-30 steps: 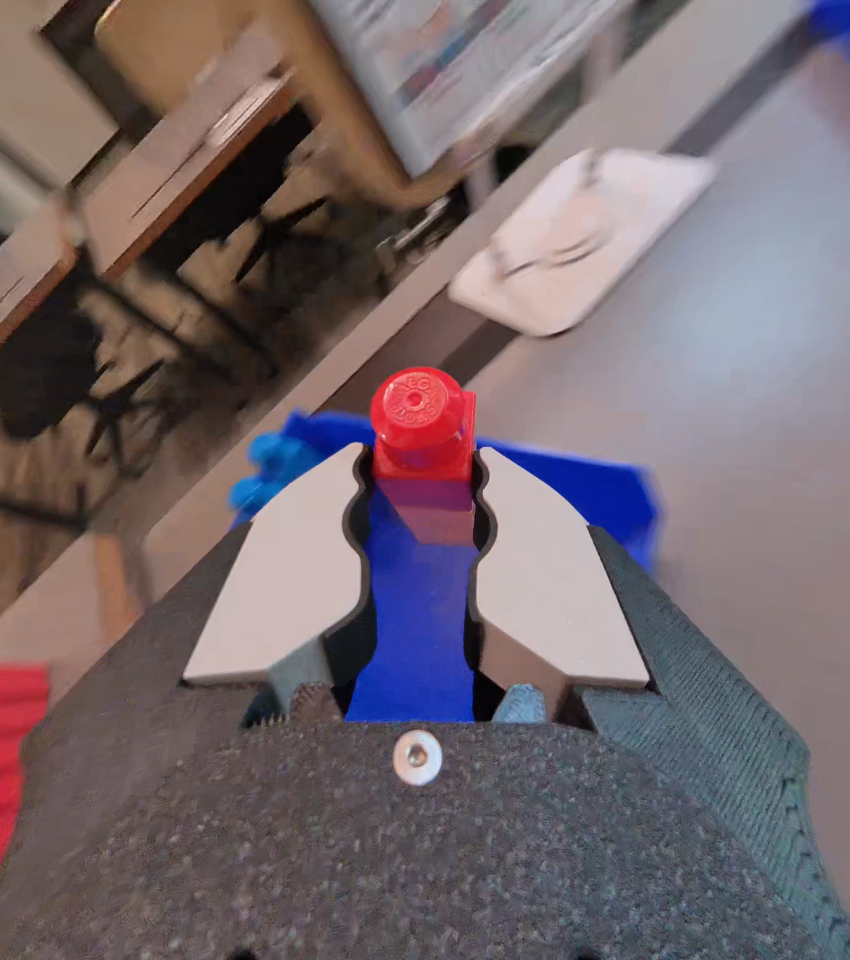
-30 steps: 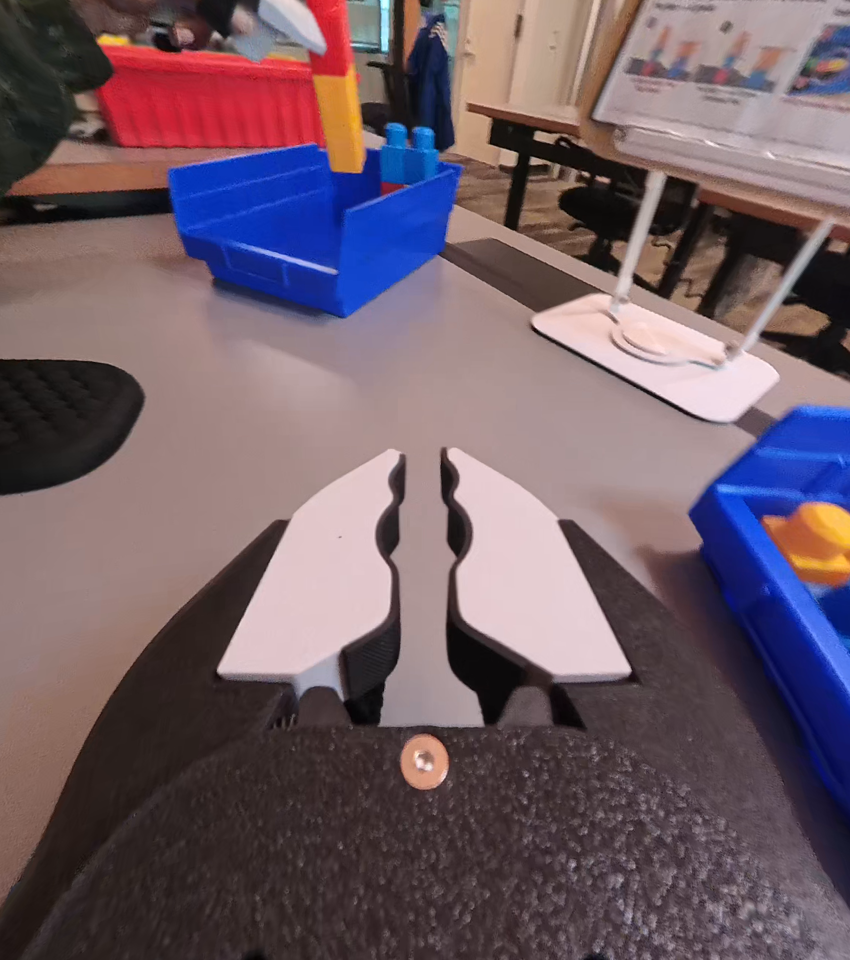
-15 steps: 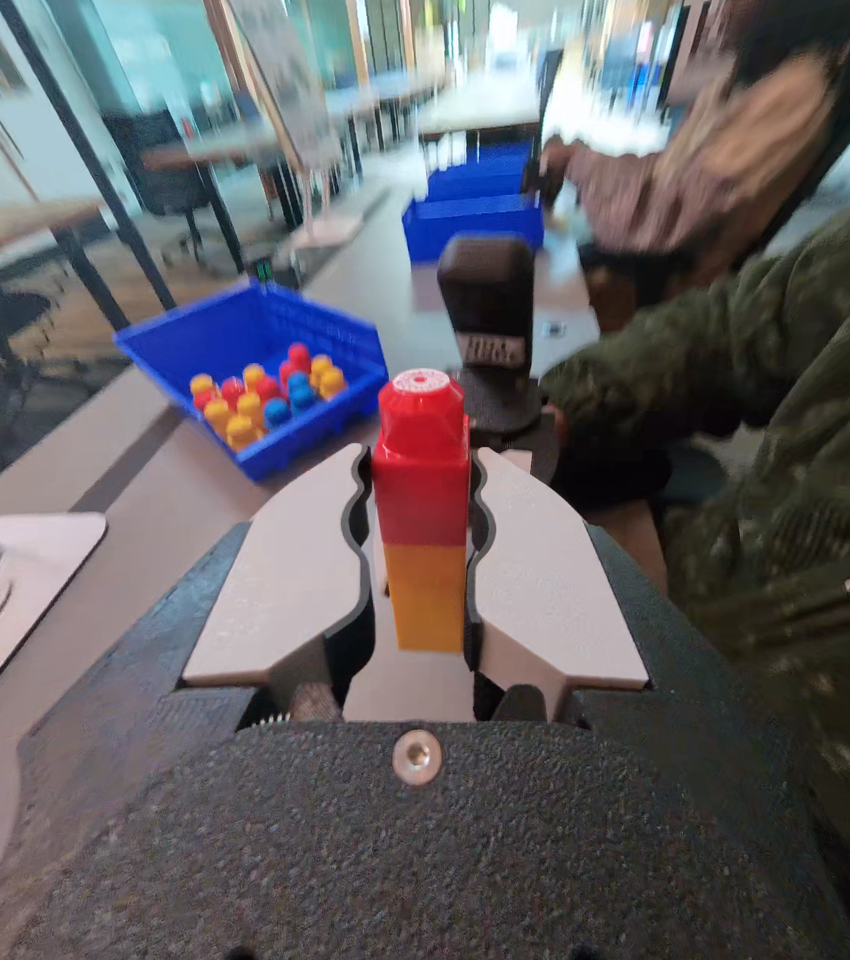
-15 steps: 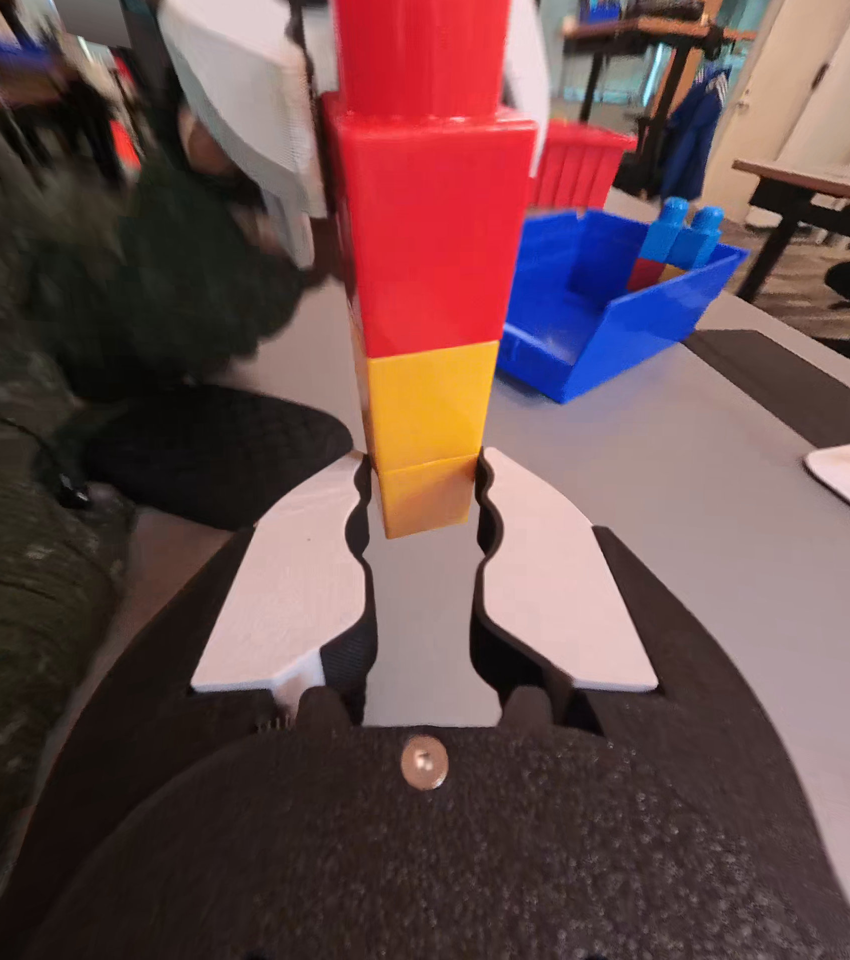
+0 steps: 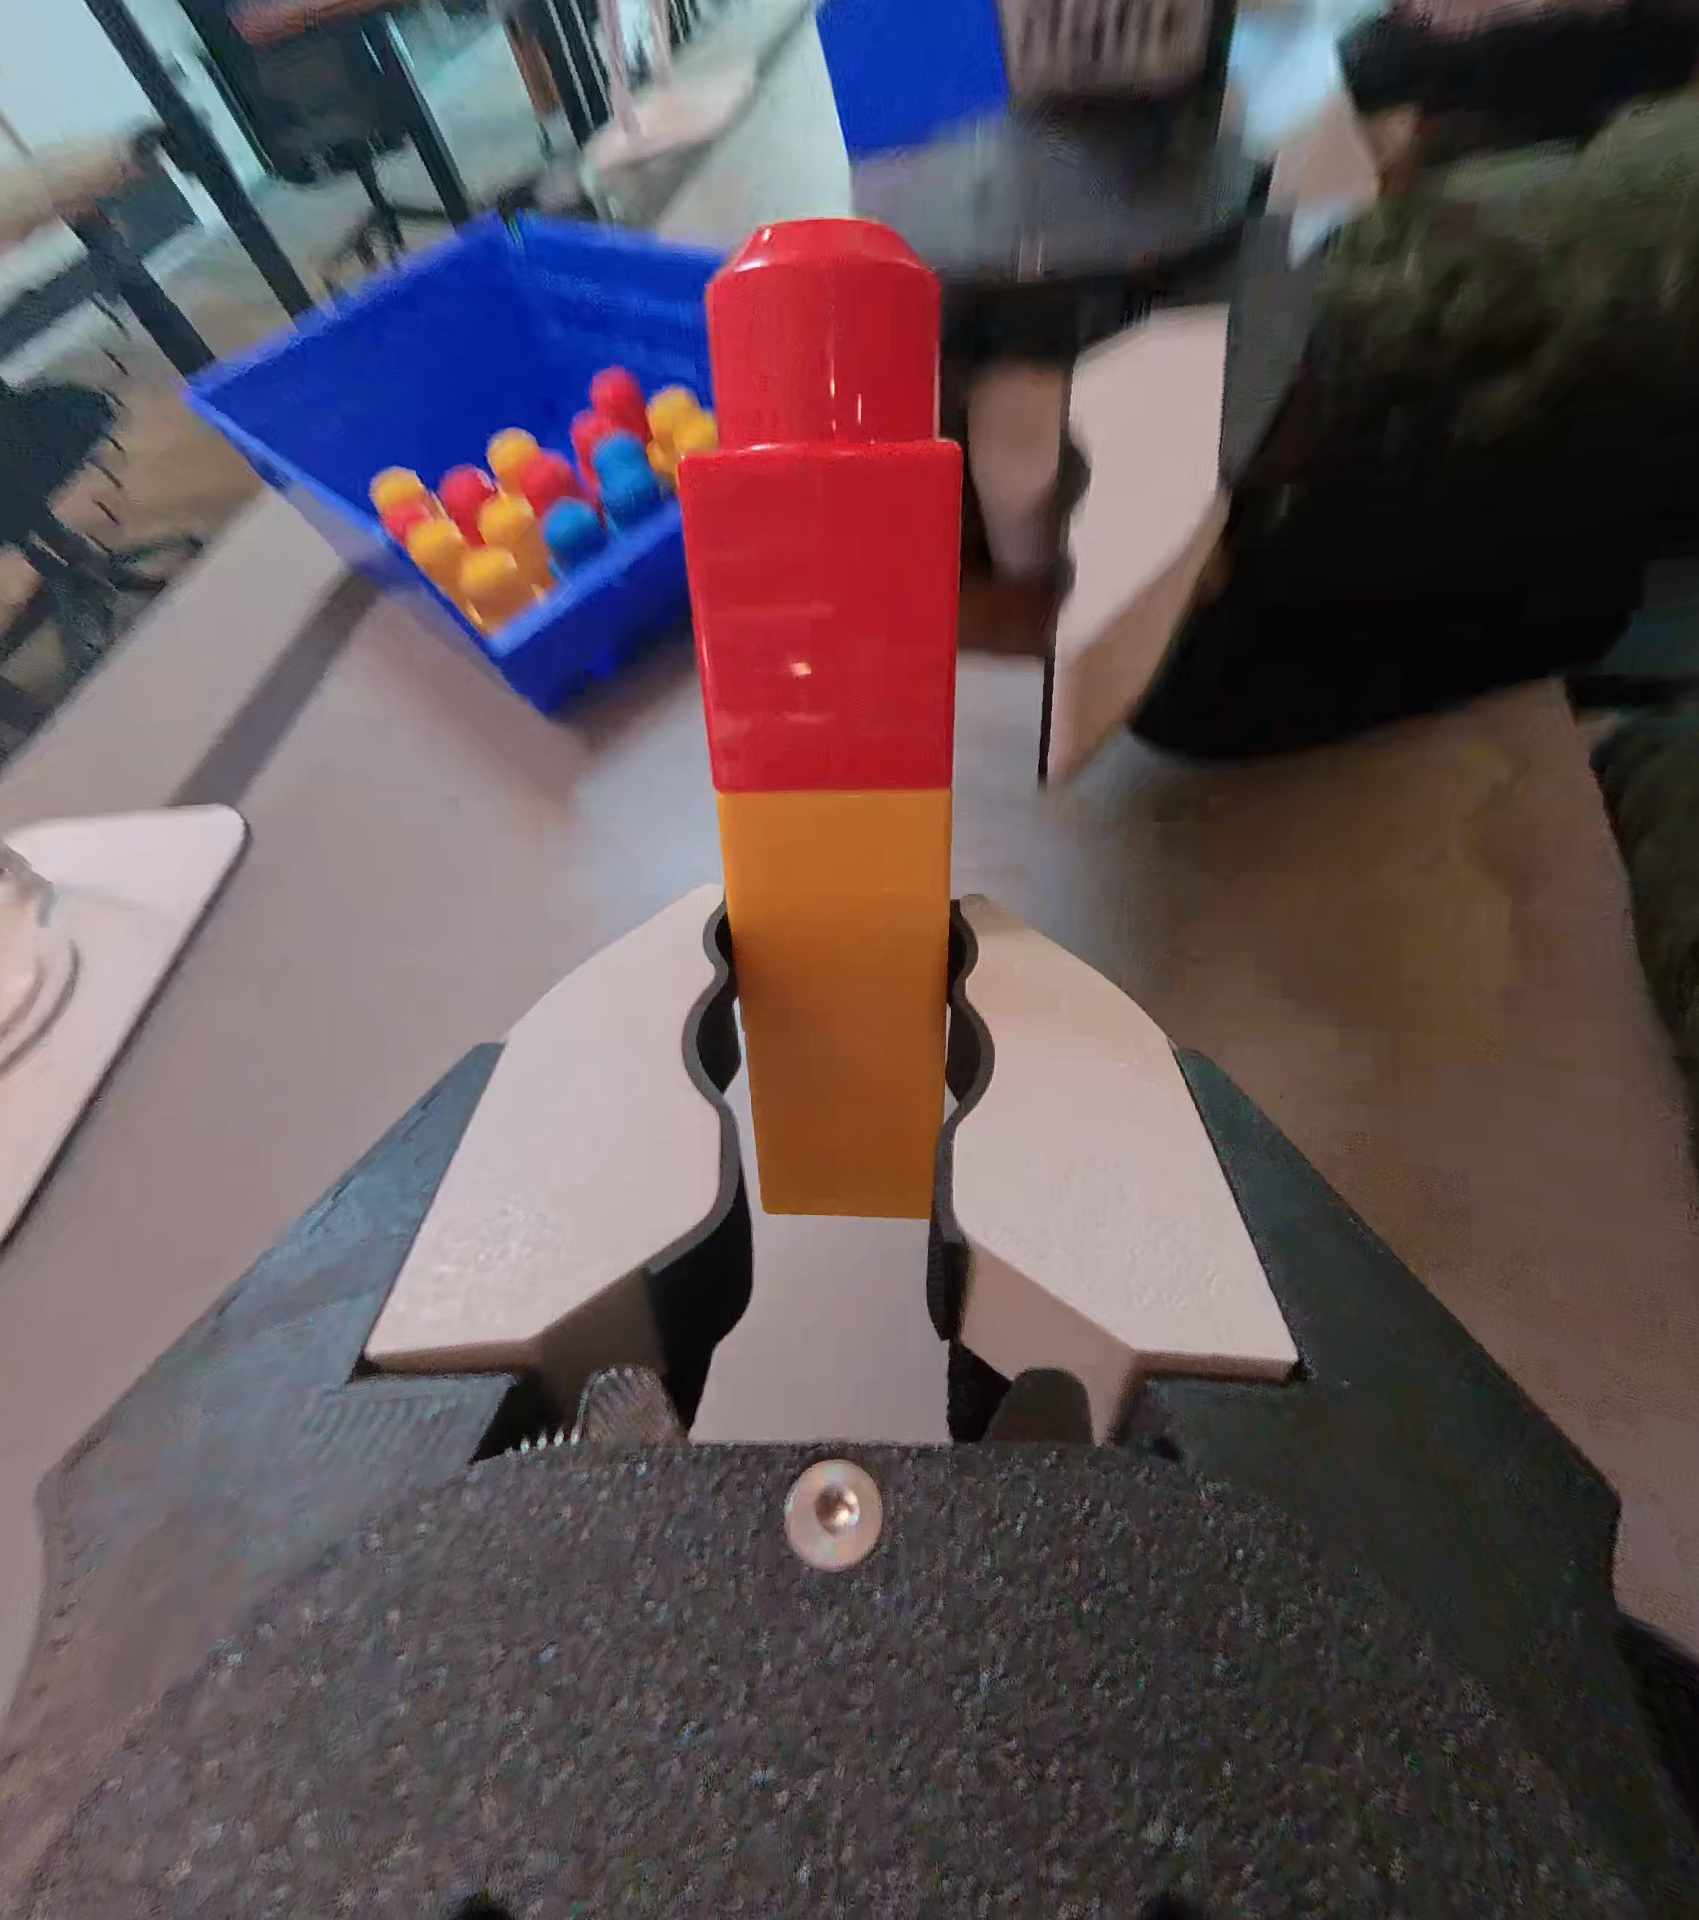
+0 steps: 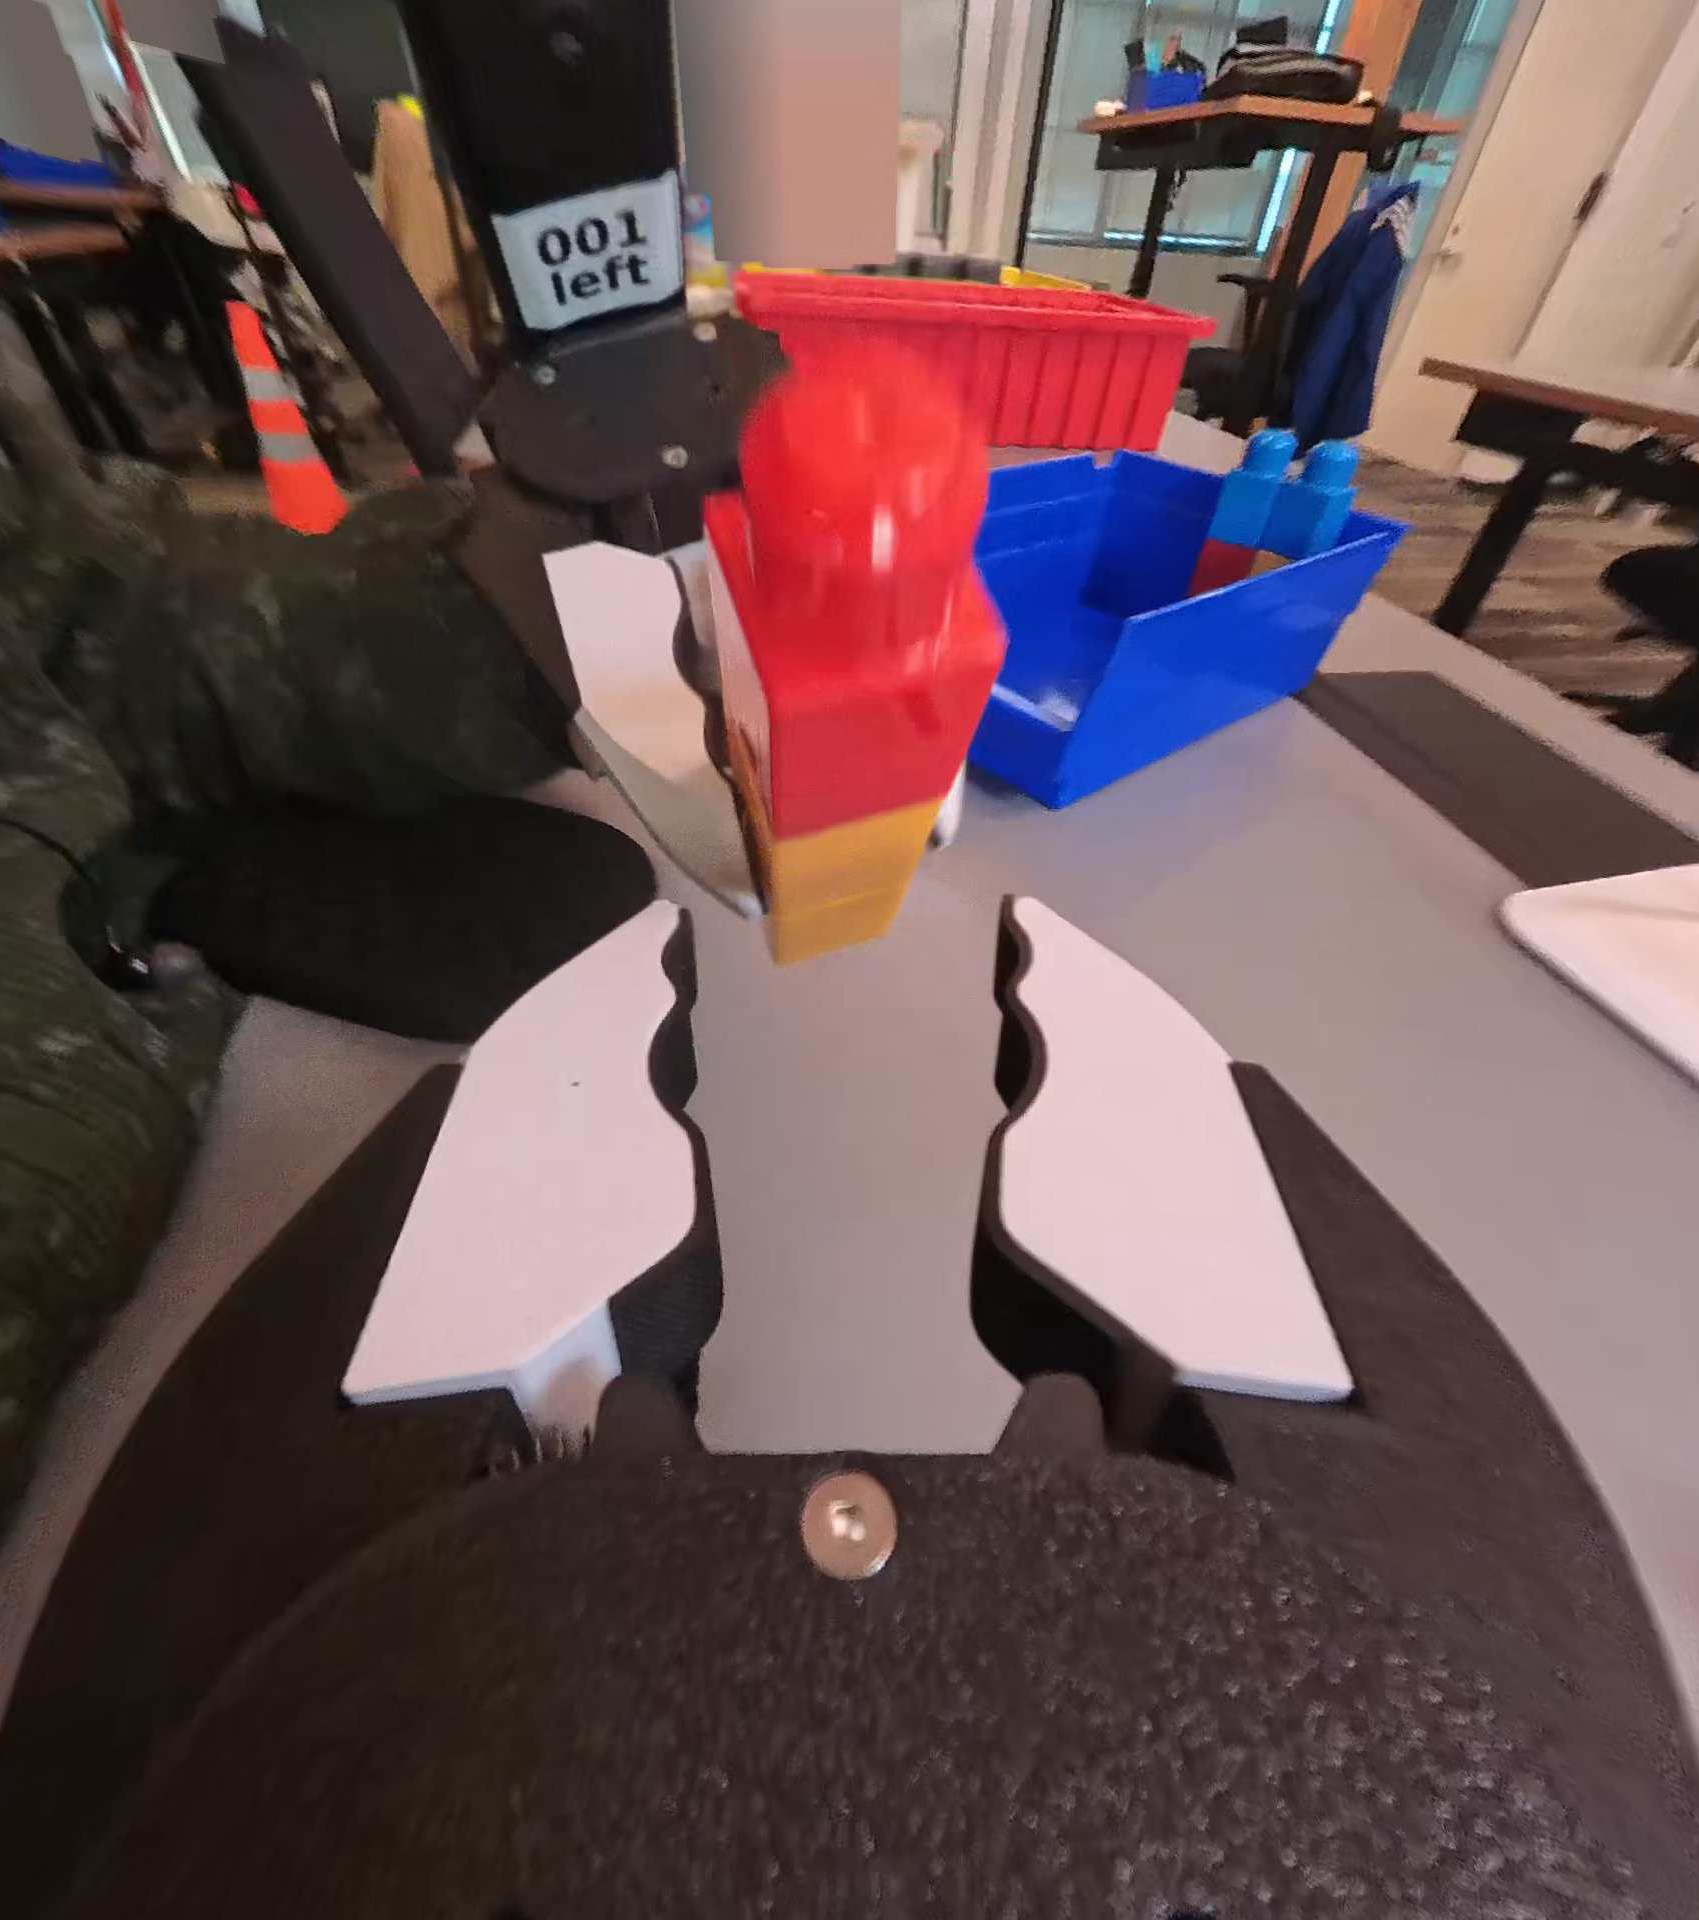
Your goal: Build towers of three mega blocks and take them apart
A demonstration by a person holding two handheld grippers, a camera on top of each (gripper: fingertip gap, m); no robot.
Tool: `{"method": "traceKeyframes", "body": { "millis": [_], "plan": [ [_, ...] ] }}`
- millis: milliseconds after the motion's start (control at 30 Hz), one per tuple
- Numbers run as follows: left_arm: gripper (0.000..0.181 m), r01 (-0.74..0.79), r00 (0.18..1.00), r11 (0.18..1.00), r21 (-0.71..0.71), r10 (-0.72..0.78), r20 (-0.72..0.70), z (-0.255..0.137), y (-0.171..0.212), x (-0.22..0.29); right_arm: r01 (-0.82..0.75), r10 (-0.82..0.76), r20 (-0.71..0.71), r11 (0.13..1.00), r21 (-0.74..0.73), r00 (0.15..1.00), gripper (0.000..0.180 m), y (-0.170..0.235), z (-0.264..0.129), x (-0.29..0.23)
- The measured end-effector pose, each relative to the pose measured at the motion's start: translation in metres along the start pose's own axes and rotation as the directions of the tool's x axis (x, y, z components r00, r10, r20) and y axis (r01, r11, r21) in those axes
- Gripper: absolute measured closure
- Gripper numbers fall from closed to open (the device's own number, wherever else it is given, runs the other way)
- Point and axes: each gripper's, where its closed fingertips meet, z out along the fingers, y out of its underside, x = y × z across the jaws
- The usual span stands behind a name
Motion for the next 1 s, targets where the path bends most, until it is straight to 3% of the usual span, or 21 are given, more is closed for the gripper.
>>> {"method": "traceKeyframes", "body": {
  "millis": [167,267,367,400,467,567,633,733,833,1000],
  "plan": [
    [0.144,-0.058,0.994,0.981,-0.186,0.039,-0.104,0.012,0.052,0.016,0.132,-0.132,0.005,0.988,-0.086,0.991,0.122,0.007,-0.007,-0.006],
    [0.144,-0.095,0.991,0.970,-0.222,0.070,-0.117,0.015,0.060,0.019,0.164,-0.159,0.041,0.971,-0.175,0.986,0.146,0.025,-0.002,-0.012],
    [0.144,-0.102,0.989,0.971,-0.215,0.076,-0.123,0.011,0.058,0.019,0.162,-0.153,0.064,0.971,-0.177,0.986,0.147,0.022,-0.005,-0.015],
    [0.144,-0.112,0.992,0.955,-0.274,0.090,-0.093,0.008,0.068,0.011,0.167,-0.160,0.053,0.973,-0.161,0.986,0.147,0.016,-0.009,-0.013],
    [0.144,-0.082,0.997,0.944,-0.319,0.081,-0.016,-0.002,0.086,-0.012,0.130,-0.131,0.000,0.989,-0.063,0.991,0.148,-0.013,-0.034,0.002],
    [0.144,0.095,0.995,0.980,-0.177,-0.086,0.056,-0.021,0.076,-0.035,0.147,-0.137,-0.267,0.989,0.017,0.954,0.148,-0.053,-0.097,0.057],
    [0.144,0.149,0.982,0.985,-0.083,-0.138,0.130,-0.031,0.066,-0.054,0.151,-0.152,-0.448,0.988,-0.039,0.881,0.147,-0.064,-0.142,0.098],
    [0.144,0.189,0.966,0.982,0.018,-0.190,0.174,-0.038,0.055,-0.066,0.090,-0.239,-0.644,0.963,-0.256,0.727,0.147,-0.063,-0.196,0.170],
    [0.144,0.154,0.966,0.988,0.028,-0.157,0.206,-0.036,0.052,-0.067,-0.023,-0.402,-0.704,0.860,-0.510,0.585,0.147,-0.039,-0.236,0.250],
    [0.144,0.166,0.973,0.984,0.058,-0.173,0.153,-0.033,0.048,-0.058,-0.350,-0.288,-0.673,0.679,-0.645,0.681,0.147,0.052,-0.241,0.331]
  ]
}}
